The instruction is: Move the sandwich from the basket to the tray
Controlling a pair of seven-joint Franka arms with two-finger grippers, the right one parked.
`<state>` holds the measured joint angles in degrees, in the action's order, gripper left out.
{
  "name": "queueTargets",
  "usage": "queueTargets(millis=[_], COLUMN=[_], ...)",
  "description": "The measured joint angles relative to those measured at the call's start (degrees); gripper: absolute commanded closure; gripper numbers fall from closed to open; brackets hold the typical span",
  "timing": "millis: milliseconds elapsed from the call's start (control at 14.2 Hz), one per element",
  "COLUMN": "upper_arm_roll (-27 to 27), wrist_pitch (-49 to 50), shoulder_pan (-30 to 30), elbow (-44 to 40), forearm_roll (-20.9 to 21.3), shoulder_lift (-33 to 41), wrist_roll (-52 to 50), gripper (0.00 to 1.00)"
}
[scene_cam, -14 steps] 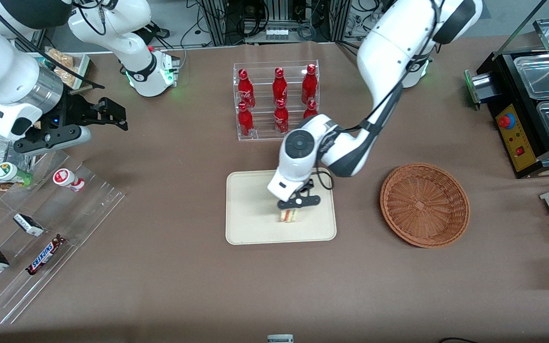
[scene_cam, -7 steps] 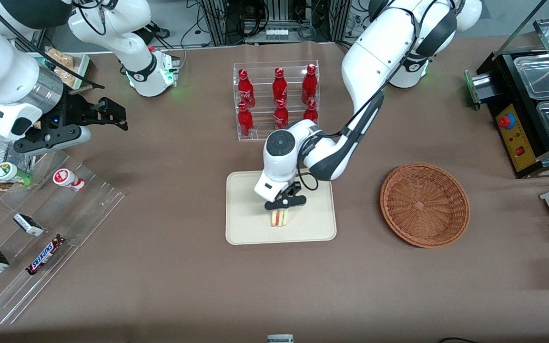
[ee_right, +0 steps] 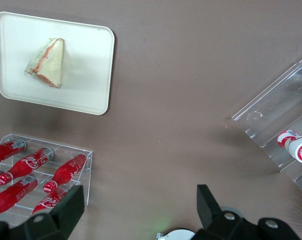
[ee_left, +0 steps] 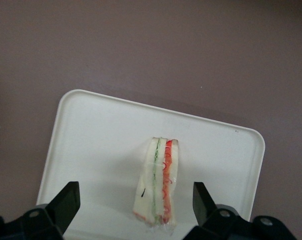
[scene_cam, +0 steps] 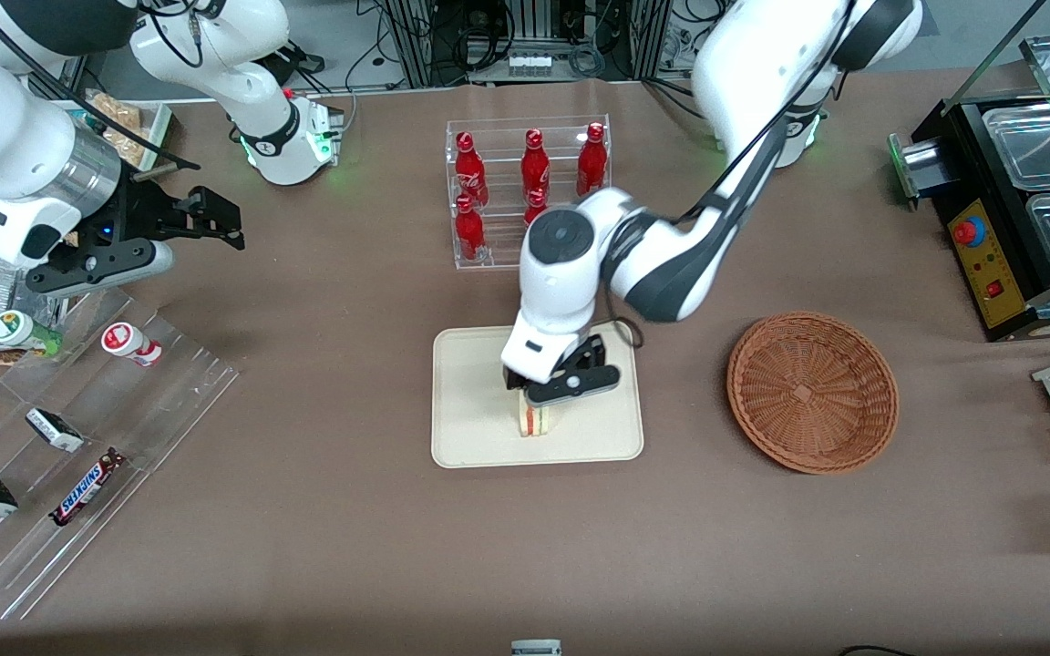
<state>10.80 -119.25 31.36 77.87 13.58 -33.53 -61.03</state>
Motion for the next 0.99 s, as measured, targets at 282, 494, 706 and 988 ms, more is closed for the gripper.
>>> queueTargets(millis=[282,494,706,988], upper_arm_roll=[-0.42,-0.57,-0.63,-2.20], wrist_pitch=[9.08,11.34,14.30,16.55], shoulder_pan=[-6.53,-14.67,-21.88,-25.91], elbow=[2.12,6.35,12.01,21.26], forearm_roll=[-1.33,-2.64,-5.35,-7.53], shoulder_lift=[7.95,11.66,17.69,28.26], wrist_roll=[6.65,16.89,28.68,41.08], gripper=[0.00,0.00,0.00,0.00])
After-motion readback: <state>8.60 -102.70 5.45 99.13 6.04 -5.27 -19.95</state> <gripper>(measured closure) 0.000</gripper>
